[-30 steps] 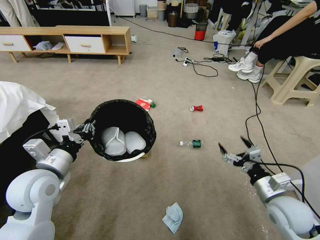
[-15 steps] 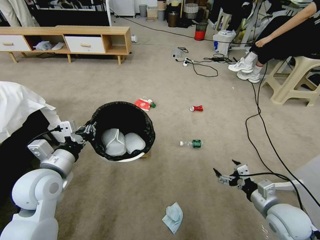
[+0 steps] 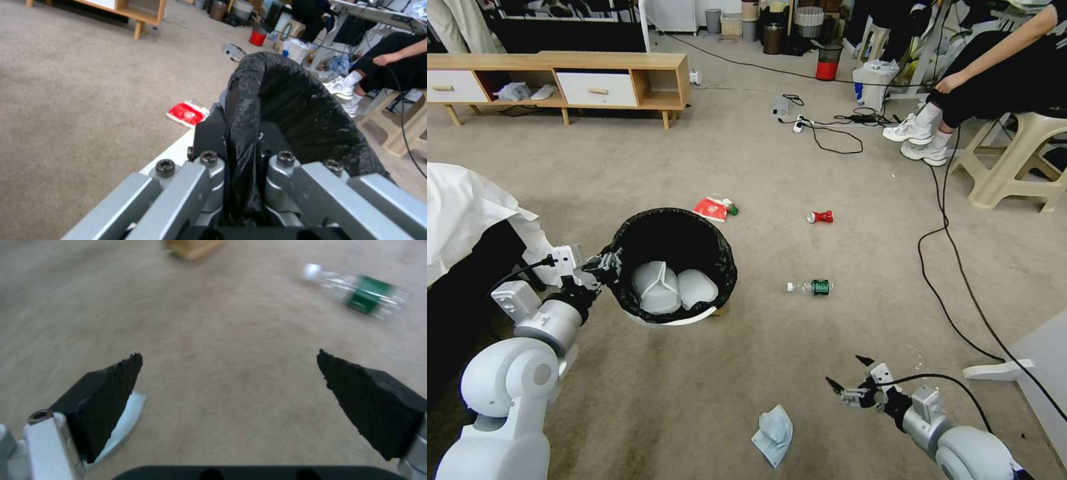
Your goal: Pick up the trash bin and place the garbage on the floor into it.
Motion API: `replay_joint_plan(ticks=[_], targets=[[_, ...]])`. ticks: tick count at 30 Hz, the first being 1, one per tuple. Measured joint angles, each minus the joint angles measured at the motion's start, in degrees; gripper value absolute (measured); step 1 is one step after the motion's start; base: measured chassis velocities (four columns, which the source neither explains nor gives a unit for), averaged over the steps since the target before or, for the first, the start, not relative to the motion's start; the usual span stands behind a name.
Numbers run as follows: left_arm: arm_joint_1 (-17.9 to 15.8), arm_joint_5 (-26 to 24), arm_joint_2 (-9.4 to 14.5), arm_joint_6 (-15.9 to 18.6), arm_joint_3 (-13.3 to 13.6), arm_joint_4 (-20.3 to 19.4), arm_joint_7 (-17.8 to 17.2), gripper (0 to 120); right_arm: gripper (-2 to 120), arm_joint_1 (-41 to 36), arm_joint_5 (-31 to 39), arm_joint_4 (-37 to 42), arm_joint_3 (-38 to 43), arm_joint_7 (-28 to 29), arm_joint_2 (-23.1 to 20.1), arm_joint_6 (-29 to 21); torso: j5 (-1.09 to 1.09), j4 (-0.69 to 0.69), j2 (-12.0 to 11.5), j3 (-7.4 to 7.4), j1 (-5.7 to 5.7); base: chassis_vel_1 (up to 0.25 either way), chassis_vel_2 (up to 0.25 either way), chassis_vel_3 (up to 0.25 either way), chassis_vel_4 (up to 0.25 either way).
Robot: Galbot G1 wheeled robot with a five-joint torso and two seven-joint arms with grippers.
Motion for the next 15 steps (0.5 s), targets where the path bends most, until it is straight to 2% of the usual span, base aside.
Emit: replay_joint_plan(ticks=[2, 9, 12, 15], targets=[[0.3, 0.0, -0.2, -0.1, 0.0, 0.0, 0.0, 7, 100, 0.6, -1.5, -1.9, 0.0, -4.7, -0.4, 3.3, -0.01, 0.00, 0.0, 0.00, 0.00, 0.000, 0.000, 0.000, 0.000], [0.3, 0.1, -0.2, -0.2, -0.1, 0.0, 0.0, 7, 100, 1.7, -2.4, -3.3, -1.0, -8.5, -0.1, 5.1, 0.00, 0.00, 0.0, 0.00, 0.00, 0.000, 0.000, 0.000, 0.000], [0.3, 0.1, -0.3, -0.2, 0.0, 0.0, 0.0, 7, 100, 2.2, -4.8, -4.7, -1.5, -13.2, -0.2, 6.7, 0.00, 0.00, 0.0, 0.00, 0.00, 0.000, 0.000, 0.000, 0.000], [0.4, 0.1, -0.3, -0.2, 0.0, 0.0, 0.0, 7, 100, 2.2, -5.5, -5.2, -1.7, -14.6, -0.3, 7.1, -0.01, 0.00, 0.0, 0.00, 0.00, 0.000, 0.000, 0.000, 0.000]])
